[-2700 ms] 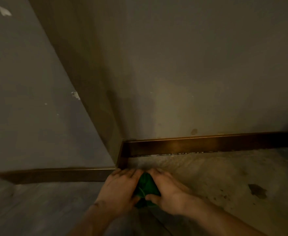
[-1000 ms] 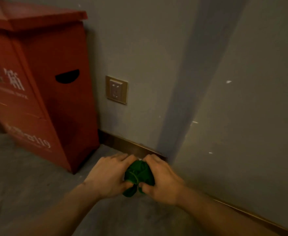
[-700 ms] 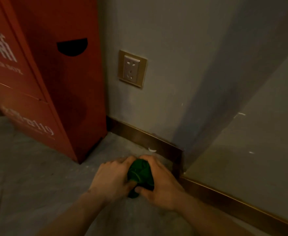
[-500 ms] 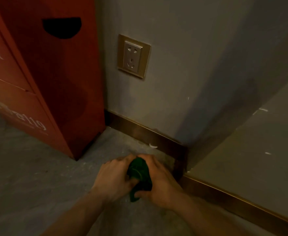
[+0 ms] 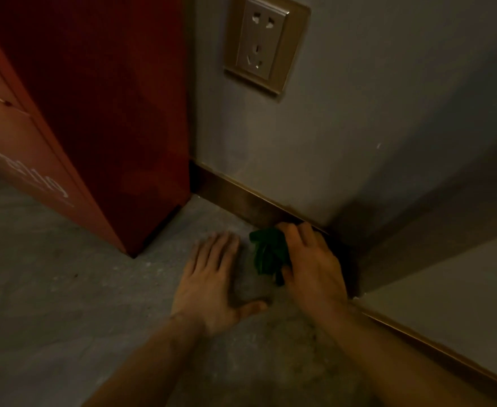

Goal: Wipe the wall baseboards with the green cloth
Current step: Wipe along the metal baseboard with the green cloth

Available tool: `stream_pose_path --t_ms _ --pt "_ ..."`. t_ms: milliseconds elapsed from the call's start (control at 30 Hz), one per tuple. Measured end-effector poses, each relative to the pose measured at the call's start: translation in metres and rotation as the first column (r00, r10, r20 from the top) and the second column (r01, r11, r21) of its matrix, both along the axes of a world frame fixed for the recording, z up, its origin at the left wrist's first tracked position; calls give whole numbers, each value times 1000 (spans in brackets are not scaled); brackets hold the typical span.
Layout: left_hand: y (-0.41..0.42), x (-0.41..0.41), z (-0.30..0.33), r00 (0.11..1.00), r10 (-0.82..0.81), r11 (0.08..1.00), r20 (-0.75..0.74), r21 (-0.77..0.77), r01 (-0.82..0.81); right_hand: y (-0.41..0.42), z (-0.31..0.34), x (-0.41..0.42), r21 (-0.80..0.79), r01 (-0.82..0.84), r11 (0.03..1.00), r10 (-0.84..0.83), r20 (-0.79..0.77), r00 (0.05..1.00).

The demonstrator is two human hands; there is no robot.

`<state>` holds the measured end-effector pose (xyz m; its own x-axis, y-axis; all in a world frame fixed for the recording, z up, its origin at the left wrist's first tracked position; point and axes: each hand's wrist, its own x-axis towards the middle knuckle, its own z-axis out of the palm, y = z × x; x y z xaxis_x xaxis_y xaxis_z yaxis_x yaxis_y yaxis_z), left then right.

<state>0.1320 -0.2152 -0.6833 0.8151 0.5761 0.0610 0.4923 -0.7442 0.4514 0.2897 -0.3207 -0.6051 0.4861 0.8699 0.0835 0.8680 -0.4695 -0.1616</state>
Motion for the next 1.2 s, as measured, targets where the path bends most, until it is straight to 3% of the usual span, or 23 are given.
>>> stream_pose_path --t_ms 200,433,533,633,733,967,1200 --pt "-4 10 -30 992 80 996 -95 33 -77 22 -10 11 -189 -109 976 160 277 947" --pt "-7 10 -36 986 85 995 -144 57 -77 60 -24 9 -306 -226 925 337 384 860" --pt "-7 9 -34 985 82 995 -150 63 -74 72 -28 9 -311 -267 912 396 496 773" --pt "-6 9 -33 986 83 995 -145 61 -75 70 -37 11 -436 -341 833 549 566 616" --pt "-6 9 -33 986 83 995 -147 59 -75 69 -40 18 -521 -368 770 636 585 503" --pt "-5 8 -34 986 76 996 -149 59 -68 64 -36 35 -635 -407 657 754 544 369" --pt "-5 8 -33 986 73 996 -151 61 -64 74 -40 37 -672 -405 620 781 480 400"
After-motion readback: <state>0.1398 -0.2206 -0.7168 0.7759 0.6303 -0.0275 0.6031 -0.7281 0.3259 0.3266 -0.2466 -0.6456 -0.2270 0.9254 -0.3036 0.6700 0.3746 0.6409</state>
